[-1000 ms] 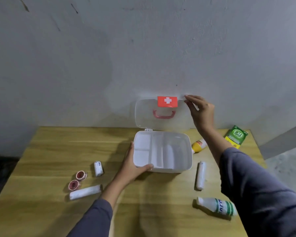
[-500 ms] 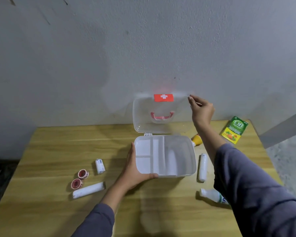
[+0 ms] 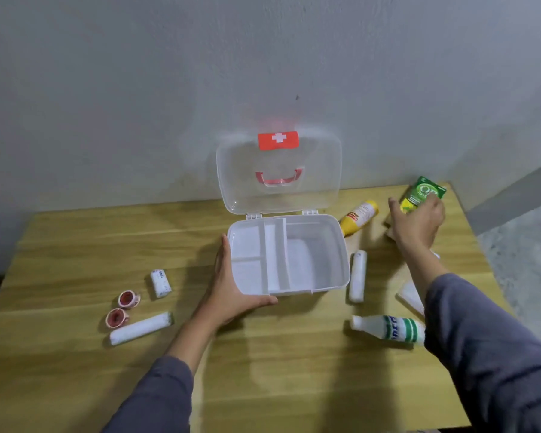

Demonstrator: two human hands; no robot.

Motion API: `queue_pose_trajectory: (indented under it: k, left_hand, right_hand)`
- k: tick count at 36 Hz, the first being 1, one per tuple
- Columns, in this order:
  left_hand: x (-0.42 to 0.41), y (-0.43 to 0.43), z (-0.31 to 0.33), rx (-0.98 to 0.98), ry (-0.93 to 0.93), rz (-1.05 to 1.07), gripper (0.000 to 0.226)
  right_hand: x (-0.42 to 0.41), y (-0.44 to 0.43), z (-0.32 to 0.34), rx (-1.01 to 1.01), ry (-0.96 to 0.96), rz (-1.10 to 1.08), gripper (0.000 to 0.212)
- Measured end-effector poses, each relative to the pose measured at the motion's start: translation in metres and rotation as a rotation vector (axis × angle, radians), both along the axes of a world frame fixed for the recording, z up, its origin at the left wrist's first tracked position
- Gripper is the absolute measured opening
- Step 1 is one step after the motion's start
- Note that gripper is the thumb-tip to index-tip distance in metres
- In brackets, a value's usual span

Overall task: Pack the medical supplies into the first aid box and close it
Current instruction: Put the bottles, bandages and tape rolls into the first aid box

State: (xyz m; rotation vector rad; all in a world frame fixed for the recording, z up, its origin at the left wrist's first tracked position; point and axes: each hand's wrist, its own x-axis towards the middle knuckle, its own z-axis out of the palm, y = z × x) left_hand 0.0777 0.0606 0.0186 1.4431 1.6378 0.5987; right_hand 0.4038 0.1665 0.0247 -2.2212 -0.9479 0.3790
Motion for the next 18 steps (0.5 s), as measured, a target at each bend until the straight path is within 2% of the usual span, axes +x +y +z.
queue_pose_trajectory:
  k: [4,8,14,16,18]
  left_hand:
    - [0.001,0.001,-0.005,0.023,0.010,0.008,0.153]
    - [0.003,0.002,-0.007,0.038,0.013,0.010,0.153]
    - [0.004,0.004,-0.004,0.050,0.014,0.016,0.155]
    - [0.006,0.003,0.001,0.073,-0.012,0.012,0.147]
    - [0.006,0.003,0.002,0.095,-0.025,0.013,0.140]
  right_hand:
    - [0.012,0.008,-0.014,-0.147,0.085,-0.067,0.097]
    - [0.010,0.014,-0.017,-0.180,0.213,-0.122,0.094]
    - [0.000,-0.001,-0.001,0.004,0.212,-0.138,0.076]
    - [-0.008,-0.017,0.008,0.106,0.211,-0.081,0.071]
    - [-0.016,-0.035,0.018,0.163,0.199,0.023,0.075]
